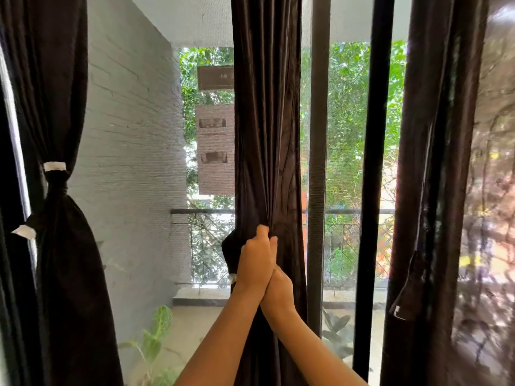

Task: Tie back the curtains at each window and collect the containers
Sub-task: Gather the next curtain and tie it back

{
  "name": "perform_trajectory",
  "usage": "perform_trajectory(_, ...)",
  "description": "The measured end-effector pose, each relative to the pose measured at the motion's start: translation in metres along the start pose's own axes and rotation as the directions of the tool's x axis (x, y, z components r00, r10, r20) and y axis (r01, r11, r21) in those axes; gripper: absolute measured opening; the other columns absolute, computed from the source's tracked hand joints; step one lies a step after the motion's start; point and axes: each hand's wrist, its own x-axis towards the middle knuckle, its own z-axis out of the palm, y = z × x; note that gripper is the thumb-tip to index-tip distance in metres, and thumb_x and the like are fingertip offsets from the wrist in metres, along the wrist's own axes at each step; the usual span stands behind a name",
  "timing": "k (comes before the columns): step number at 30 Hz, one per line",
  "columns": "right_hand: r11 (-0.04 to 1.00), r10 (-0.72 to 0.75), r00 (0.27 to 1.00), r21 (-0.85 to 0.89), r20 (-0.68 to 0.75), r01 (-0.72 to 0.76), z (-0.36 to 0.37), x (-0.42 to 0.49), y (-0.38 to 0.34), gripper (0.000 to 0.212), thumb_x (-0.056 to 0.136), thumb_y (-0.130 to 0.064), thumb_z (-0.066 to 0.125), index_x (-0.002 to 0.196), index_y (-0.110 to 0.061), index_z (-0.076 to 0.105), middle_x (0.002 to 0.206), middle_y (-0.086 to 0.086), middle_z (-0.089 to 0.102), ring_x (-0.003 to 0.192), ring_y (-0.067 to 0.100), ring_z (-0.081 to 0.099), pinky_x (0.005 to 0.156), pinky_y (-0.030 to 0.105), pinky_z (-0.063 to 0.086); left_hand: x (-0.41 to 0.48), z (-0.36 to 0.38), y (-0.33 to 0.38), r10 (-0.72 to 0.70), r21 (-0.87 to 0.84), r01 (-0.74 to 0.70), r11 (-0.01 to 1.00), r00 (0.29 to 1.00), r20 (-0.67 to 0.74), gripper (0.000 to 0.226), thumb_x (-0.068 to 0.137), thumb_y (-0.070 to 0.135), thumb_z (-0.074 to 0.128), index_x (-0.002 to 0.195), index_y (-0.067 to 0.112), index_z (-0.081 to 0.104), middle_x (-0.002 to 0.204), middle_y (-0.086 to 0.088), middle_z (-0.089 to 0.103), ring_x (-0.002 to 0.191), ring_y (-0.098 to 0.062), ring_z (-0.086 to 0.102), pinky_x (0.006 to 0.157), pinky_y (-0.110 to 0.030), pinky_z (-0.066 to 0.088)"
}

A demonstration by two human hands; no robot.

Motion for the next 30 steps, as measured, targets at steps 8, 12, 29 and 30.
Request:
perform_trajectory(8,0.975,-0.221,0.947,-0.061,-0.232,0.213,-0.036,0.007,0.026,0.033,0.080,0.001,0.050,0.105,-0.011,0.069,0.129,0.003,0.058,0.106,0.007,0.062,0.088,0.008,0.044,-0.001,-0.003,-0.010,-0.056,0.070,0.061,0.996,0.996,-0.075,0.014,0.098,0.014,0.046,0.103,0.003,0.054,0.058,-0.007,0.053,0.052,-0.025,0.057,0.044,-0.029,0.036)
perform_trajectory(12,0.993,-0.022,0.898,0.098,-0.439,0.073,-0.064,0.044,0.002,0.036,0.087,-0.001,0.055,0.122,-0.011,0.051,0.119,0.003,0.057,0.109,0.018,0.058,0.090,0.021,0.046,-0.010,0.001,-0.012,-0.089,-0.026,0.086,0.996,0.987,-0.137,0.016,0.098,0.017,0.045,0.106,0.006,0.054,0.062,-0.008,0.056,0.055,-0.024,0.058,0.049,-0.040,0.050)
perform_trajectory(29,0.983,-0.025,0.951,0.166,-0.309,0.080,-0.045,0.035,-0.036,0.030,0.084,0.004,0.057,0.101,-0.017,0.069,0.083,-0.016,0.066,0.079,-0.006,0.062,0.069,0.002,0.043,-0.030,0.000,-0.003,-0.261,-0.367,0.235,0.900,0.965,-0.022,0.014,0.100,0.025,0.039,0.102,0.036,0.047,0.083,0.008,0.063,0.077,-0.011,0.064,0.066,-0.038,0.055)
perform_trajectory(30,0.978,-0.031,0.957,0.188,-0.289,0.088,-0.043,0.032,-0.038,0.030,0.085,0.004,0.056,0.104,-0.016,0.069,0.085,-0.017,0.066,0.080,-0.008,0.062,0.070,0.002,0.042,-0.030,-0.001,-0.002,-0.264,-0.391,0.240,0.888,0.965,-0.008,0.017,0.100,0.024,0.038,0.101,0.037,0.048,0.083,0.009,0.063,0.077,-0.011,0.064,0.065,-0.035,0.055)
